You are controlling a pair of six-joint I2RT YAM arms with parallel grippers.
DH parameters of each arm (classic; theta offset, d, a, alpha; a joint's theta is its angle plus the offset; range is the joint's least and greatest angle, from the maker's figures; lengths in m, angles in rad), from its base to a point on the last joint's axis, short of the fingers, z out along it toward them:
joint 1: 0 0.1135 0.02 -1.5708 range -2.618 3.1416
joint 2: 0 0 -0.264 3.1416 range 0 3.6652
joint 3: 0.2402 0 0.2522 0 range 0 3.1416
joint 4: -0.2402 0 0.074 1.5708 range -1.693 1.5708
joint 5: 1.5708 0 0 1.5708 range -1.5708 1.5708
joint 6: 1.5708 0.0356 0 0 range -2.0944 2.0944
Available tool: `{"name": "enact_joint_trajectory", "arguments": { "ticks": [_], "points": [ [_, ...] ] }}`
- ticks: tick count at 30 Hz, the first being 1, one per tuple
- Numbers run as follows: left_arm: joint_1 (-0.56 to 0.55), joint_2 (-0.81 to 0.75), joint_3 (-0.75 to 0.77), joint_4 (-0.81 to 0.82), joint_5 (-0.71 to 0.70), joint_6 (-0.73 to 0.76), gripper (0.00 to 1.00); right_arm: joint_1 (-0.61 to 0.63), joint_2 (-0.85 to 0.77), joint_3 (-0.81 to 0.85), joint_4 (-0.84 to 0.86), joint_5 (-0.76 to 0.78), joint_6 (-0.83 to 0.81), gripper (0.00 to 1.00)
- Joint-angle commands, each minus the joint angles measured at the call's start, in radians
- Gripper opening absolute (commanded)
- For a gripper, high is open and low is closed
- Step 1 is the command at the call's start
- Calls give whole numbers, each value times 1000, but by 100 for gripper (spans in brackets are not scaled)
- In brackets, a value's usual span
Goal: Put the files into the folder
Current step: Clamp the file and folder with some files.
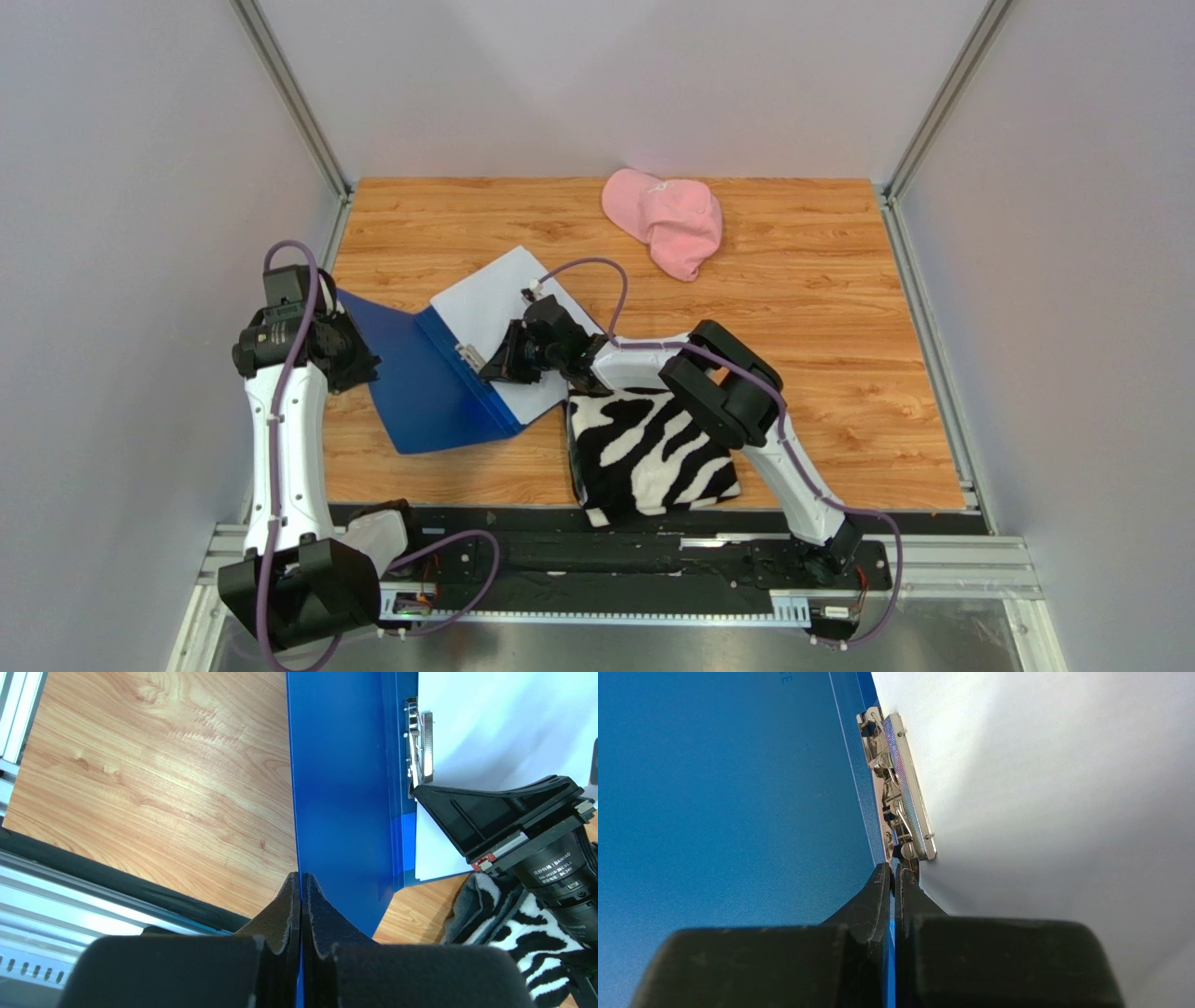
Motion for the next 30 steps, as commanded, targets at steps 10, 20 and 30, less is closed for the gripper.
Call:
{"name": "enact_joint_trajectory", "arguments": {
  "ticks": [10, 20, 30],
  "points": [
    [14, -107, 3, 55, -91, -34, 0, 24, 78, -156, -264, 242, -52, 0],
    [14, -117, -17, 50, -68, -16, 0, 41, 93, -218, -202, 218, 16, 0],
    [14, -111, -26, 50, -13, -22, 0, 67, 151, -203, -239, 345, -7, 0]
  ]
}}
